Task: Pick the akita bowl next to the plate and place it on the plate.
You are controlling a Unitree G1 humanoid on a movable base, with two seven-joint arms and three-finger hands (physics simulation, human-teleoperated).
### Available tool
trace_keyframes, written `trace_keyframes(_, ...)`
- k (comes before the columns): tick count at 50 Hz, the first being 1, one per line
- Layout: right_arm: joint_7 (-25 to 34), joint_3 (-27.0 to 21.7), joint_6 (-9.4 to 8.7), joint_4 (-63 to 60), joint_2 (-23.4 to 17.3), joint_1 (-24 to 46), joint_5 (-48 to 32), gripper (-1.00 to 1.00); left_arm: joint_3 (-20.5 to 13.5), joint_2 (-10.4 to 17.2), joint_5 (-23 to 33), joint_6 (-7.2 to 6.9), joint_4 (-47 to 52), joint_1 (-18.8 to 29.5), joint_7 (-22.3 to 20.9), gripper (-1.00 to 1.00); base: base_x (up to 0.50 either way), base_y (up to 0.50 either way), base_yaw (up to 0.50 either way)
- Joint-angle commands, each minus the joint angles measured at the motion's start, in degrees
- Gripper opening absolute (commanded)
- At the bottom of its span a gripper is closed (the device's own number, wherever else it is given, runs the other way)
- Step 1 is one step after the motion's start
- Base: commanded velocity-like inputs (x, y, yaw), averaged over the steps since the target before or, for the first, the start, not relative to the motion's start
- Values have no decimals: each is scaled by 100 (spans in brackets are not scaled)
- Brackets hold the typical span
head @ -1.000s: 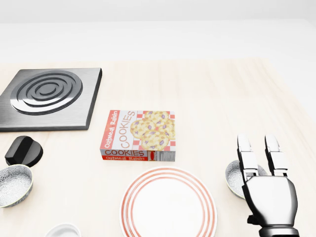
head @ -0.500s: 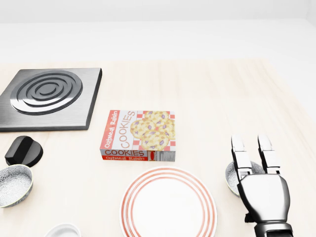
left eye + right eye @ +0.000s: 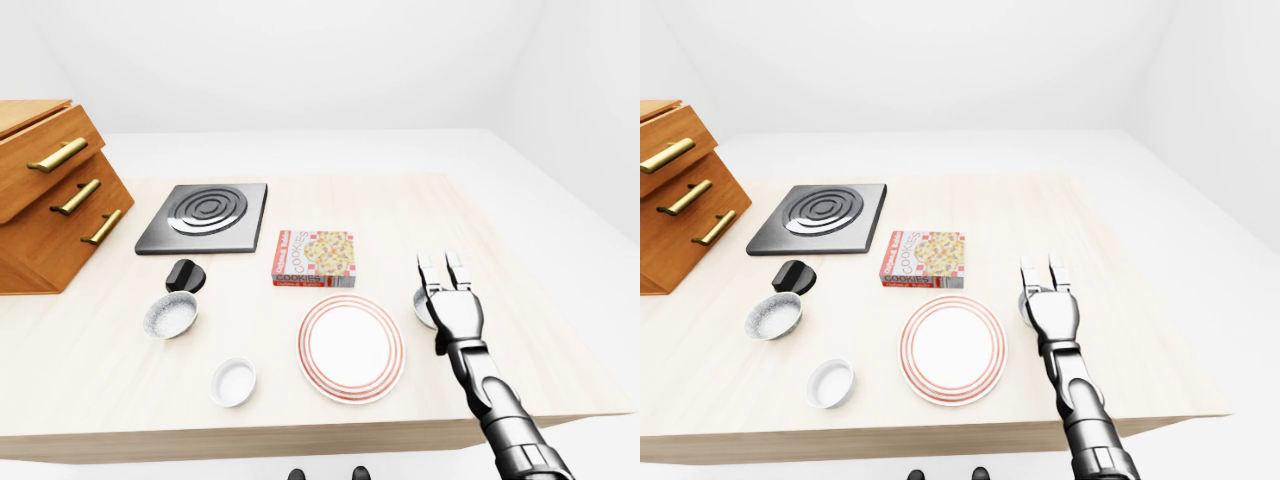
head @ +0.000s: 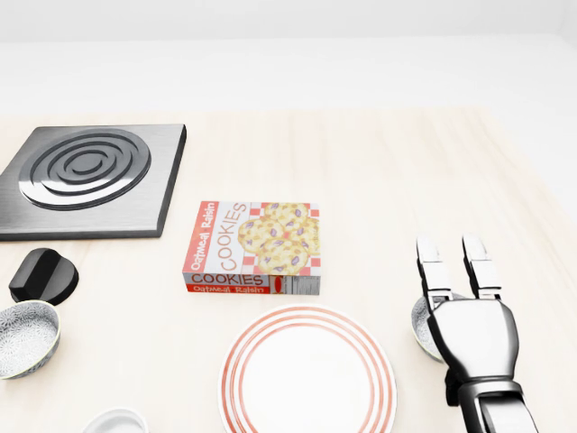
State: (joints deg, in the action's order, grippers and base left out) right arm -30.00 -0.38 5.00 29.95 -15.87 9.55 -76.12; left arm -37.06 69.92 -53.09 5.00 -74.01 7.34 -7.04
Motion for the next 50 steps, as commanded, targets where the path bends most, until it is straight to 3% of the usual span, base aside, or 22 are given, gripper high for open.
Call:
trace_keyframes(1,0,130,0,663,-42,3,-64,100,4,-11,-4,0,-9,1,-6,100,0,0,0)
trace_keyframes(6,0,153,0,698,-45,25,-43,100,15,-16,3,0,-7,17,3,100,0,0,0)
trace_keyframes(8,0,182,0,872,-54,100,-75,90,15,-16,2,0,-6,19,3,100,0,0,0)
trace_keyframes(9,0,190,0,835,-57,82,-55,-100,10,-3,-1,0,-3,10,4,100,0,0,0)
trace_keyframes(23,0,219,0,769,-73,13,-79,-100,-1,-7,-8,0,1,-7,-9,100,0,0,0)
trace_keyframes(38,0,-57,0,-245,-197,-113,-310,-100,-7,-7,-4,0,12,-15,2,100,0,0,0)
trace_keyframes(50,113,-676,0,-2514,-183,-510,-406,-100,-4,-10,-5,0,8,-14,2,100,0,0,0)
